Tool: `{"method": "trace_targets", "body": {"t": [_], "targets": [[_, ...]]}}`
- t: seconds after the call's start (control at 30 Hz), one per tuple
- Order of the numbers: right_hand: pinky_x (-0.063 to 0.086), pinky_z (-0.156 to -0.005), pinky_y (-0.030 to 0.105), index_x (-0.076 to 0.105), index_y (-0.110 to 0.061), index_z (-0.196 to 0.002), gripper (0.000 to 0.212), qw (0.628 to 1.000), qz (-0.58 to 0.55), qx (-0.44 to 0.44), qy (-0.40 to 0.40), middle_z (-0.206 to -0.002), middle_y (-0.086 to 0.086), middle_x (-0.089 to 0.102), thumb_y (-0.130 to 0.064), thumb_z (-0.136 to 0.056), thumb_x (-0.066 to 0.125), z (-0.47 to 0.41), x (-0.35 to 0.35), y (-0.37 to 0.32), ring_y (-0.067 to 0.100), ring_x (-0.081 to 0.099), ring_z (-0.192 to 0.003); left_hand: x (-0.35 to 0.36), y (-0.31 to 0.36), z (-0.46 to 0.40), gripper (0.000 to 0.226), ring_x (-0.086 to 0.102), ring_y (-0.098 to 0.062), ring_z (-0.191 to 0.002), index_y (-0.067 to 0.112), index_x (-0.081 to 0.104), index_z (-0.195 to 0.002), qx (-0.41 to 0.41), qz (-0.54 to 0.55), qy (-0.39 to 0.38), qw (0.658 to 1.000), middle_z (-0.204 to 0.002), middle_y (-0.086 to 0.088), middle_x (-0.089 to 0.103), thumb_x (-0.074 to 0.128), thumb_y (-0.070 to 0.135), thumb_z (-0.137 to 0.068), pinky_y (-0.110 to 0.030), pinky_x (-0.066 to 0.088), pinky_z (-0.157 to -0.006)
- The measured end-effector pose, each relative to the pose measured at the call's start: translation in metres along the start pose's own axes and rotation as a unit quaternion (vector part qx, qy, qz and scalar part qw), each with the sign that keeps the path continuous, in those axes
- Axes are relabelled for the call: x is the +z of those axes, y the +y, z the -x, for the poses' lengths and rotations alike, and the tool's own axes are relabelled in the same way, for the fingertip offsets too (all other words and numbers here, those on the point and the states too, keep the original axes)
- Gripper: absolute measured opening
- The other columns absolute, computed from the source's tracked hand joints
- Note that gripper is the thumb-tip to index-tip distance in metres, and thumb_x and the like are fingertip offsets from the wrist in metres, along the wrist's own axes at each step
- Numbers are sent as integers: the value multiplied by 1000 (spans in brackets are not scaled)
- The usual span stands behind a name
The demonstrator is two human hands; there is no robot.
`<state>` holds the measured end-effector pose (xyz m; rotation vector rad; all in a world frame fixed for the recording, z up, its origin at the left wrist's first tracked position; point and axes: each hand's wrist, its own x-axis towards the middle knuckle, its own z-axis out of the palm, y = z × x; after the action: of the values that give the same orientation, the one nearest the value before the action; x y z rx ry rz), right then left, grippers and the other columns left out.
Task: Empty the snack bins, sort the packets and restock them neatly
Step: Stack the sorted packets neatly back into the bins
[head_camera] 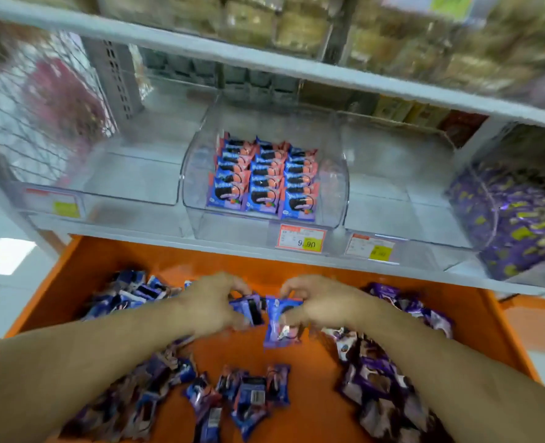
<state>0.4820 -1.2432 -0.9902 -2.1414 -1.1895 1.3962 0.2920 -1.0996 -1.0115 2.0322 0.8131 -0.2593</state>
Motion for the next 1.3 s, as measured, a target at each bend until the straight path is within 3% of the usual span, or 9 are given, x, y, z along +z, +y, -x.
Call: {"method": "trace_targets", "body": {"t": [0.13, 0.27, 0.4, 0.5, 0.63, 0.83, 0.97, 1.1, 1.3], "targets": [[62, -71, 64, 68, -18, -108, 25, 990, -90, -80, 78, -108, 21, 68, -10, -89, 82, 71, -26, -53, 45, 71, -83, -37, 53, 56, 35, 67, -12, -69, 19, 78, -93, 64, 167, 47, 983, -83, 5, 78, 77, -12, -78, -30, 55, -65], [60, -58, 44, 65, -17, -109, 32, 957, -177, -136, 184, -97, 11, 74, -4, -86, 83, 114, -34, -82, 23, 70, -71, -62, 82, 100, 37, 67, 1, -76, 25, 82, -101, 115, 263, 64, 956, -93, 9, 79, 76, -7, -82, -14, 50, -70], [49, -51, 35, 60, -15, -107, 32, 935, -192, -154, 255, -92, 7, 78, -7, -86, 83, 125, -33, -90, 16, 63, -57, -74, 91, 113, 32, 70, -15, -116, 18, 81, -107, 128, 370, 55, 919, -122, 1, 75, 88, 17, -76, -37, 51, -104], [49, -57, 33, 62, -27, -102, 35, 931, -188, -166, 266, -96, 6, 78, -11, -83, 87, 122, -35, -89, 19, 69, -75, -78, 92, 109, 27, 68, -9, -116, 27, 81, -105, 131, 311, 137, 931, -124, 16, 72, 84, 32, -79, -43, 49, -110], [52, -65, 27, 64, -34, -99, 35, 932, -160, -165, 280, -100, 3, 78, -17, -81, 89, 115, -40, -89, 17, 73, -90, -82, 91, 100, 50, 71, -17, -107, 44, 73, -115, 130, 284, 174, 934, -121, 20, 70, 89, 13, -79, -40, 58, -96], [60, -83, 36, 67, -24, -103, 33, 926, -142, -190, 294, -100, -1, 78, -12, -82, 88, 104, -39, -93, 17, 73, -96, -96, 89, 89, 40, 76, -13, -85, 26, 77, -108, 119, 256, 204, 937, -109, 9, 77, 91, 8, -75, -29, 58, -83], [60, -85, 38, 69, -29, -105, 30, 921, -140, -192, 308, -106, -2, 76, -15, -85, 86, 94, -39, -88, 18, 72, -101, -118, 80, 90, 37, 75, -12, -91, 35, 75, -103, 118, 206, 243, 941, -103, 11, 78, 89, 12, -77, -42, 57, -94], [57, -82, 29, 70, -32, -104, 30, 919, -101, -194, 327, -103, -8, 75, -10, -88, 82, 81, -41, -97, 12, 71, -99, -140, 66, 91, 43, 74, -10, -84, 46, 72, -98, 116, 199, 280, 932, -94, 17, 76, 86, 9, -82, -38, 57, -89], [58, -76, 27, 65, -34, -100, 36, 924, 16, -202, 324, -93, -4, 68, -5, -85, 81, 4, -69, -140, 14, 64, -81, -165, 45, 80, 28, 73, -14, -82, 33, 75, -95, 101, 210, 309, 922, -91, 17, 77, 81, 7, -86, -32, 56, -82]]}}
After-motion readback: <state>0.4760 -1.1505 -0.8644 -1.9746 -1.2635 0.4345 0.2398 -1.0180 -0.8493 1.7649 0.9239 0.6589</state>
